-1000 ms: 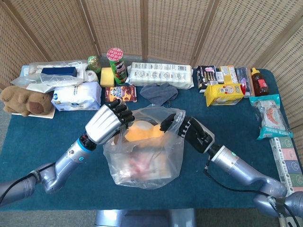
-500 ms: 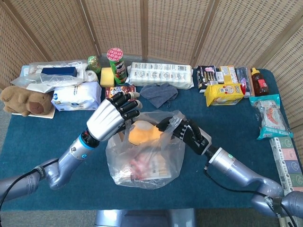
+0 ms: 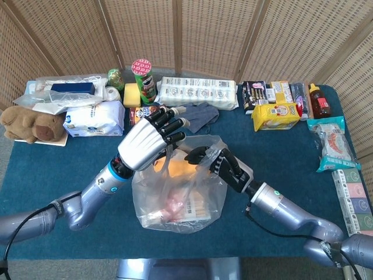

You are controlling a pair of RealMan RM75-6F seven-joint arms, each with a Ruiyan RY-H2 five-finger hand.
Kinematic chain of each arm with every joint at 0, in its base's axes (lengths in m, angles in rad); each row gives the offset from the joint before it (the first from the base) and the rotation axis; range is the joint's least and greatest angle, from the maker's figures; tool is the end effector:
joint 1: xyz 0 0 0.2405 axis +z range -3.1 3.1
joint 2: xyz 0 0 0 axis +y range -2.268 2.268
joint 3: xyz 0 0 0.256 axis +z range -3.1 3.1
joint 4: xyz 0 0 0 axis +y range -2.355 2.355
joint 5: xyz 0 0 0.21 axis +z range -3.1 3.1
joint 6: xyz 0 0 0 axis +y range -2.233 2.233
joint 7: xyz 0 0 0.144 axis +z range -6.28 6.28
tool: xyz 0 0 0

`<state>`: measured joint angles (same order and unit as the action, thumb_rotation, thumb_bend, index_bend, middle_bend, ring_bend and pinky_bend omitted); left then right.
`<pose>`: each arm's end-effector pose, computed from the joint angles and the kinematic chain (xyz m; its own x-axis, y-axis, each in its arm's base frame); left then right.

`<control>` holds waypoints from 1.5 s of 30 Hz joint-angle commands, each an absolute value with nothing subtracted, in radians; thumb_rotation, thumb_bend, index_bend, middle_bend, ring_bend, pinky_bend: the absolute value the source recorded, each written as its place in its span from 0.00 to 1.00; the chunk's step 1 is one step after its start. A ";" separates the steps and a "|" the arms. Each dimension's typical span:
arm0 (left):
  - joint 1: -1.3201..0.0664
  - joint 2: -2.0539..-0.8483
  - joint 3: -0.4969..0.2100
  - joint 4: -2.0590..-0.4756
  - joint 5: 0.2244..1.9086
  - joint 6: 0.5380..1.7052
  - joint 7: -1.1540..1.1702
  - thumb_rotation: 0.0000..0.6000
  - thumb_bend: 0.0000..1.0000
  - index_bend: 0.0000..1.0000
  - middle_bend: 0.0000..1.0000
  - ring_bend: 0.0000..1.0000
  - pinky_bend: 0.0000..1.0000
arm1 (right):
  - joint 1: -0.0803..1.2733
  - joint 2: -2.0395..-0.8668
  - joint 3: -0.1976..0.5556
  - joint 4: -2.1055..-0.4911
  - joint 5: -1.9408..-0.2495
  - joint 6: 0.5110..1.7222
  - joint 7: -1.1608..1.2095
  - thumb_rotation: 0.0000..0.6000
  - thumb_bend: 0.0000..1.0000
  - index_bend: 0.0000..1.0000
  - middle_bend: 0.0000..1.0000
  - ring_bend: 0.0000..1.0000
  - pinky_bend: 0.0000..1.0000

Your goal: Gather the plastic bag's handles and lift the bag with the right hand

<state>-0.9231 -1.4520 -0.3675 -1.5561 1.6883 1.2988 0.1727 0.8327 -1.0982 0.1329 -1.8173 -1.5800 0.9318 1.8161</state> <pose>0.0149 0.3415 0.0878 0.1081 -0.3308 0.9375 0.4967 -0.7989 -0.3392 -0.0790 -0.3136 0.0843 -0.7286 -0.6847 0.0151 -0.3409 0.3434 -0.8751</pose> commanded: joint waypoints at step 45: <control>-1.050 -1.537 -0.382 -1.511 1.584 1.260 0.262 1.00 0.21 0.59 0.39 0.21 0.36 | 0.867 -1.174 0.211 -1.894 -1.504 0.874 1.732 0.22 0.15 0.19 0.25 0.17 0.18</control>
<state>-1.0497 -1.5364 -0.3817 -1.5113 1.5849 1.2599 0.2611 0.8677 -1.1738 0.2102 -1.8927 -1.5049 0.8745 1.7305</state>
